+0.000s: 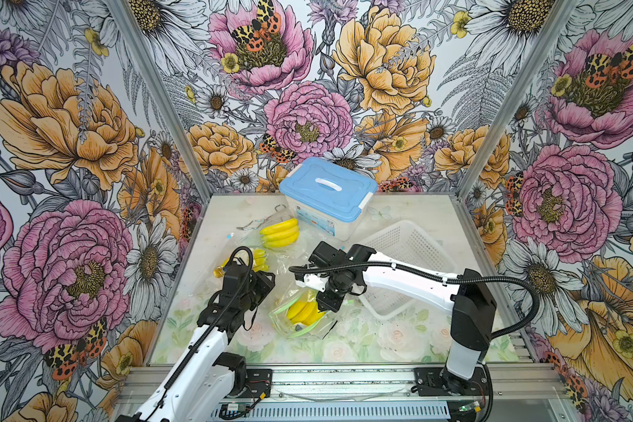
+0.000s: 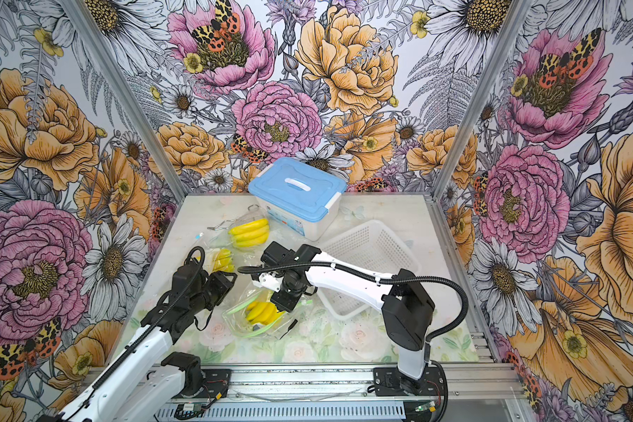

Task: Open the zip-top bag and take out the banana
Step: Pick up the banana from the zipper food storage bag.

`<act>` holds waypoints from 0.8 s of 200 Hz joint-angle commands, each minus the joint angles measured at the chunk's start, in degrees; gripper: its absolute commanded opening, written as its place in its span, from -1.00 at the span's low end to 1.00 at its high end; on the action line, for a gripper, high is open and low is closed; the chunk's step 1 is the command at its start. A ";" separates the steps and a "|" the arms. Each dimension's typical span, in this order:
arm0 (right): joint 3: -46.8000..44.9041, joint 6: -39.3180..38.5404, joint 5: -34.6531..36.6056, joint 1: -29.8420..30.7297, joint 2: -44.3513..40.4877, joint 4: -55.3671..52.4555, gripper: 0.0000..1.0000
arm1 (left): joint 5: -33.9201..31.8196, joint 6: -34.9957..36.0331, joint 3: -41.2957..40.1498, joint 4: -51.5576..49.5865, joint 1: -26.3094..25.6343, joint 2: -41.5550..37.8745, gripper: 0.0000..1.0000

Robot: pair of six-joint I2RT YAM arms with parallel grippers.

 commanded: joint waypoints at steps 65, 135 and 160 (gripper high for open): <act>2.45 -0.73 0.82 -3.10 -1.85 -1.16 -1.00 | 25.11 12.24 9.35 -0.52 -1.55 -1.83 0.40; 3.16 -1.12 -0.25 -4.40 -1.57 -1.25 -1.00 | 30.08 12.87 5.58 1.20 -10.44 -1.60 0.48; 3.21 -1.29 -0.22 -4.55 -1.39 -1.33 -1.00 | 28.47 15.57 6.98 -0.10 -14.70 1.44 0.48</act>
